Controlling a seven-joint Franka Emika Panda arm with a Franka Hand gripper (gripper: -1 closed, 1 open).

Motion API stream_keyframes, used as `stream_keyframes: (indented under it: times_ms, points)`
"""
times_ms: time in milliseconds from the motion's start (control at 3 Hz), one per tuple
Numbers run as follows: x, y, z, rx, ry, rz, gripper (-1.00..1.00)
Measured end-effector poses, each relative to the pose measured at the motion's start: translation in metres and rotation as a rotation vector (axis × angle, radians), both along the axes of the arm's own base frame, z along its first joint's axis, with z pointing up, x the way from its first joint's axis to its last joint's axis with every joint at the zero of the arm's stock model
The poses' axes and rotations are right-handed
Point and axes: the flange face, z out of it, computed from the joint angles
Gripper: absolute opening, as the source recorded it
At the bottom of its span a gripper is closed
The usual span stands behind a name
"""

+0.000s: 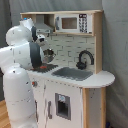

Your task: Play with the kitchen

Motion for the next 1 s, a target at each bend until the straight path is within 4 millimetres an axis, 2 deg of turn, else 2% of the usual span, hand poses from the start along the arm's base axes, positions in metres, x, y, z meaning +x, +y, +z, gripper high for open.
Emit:
stream_keyframes:
  times_ms: [333,667,1000]
  points:
    - [-0.021,0.035,0.005,0.04,0.014,0.077,-1.0]
    - [-0.03,0.051,-0.003,0.058,0.048,0.146,-1.0]
    - [-0.025,0.052,-0.002,0.031,0.023,0.198,-1.0]
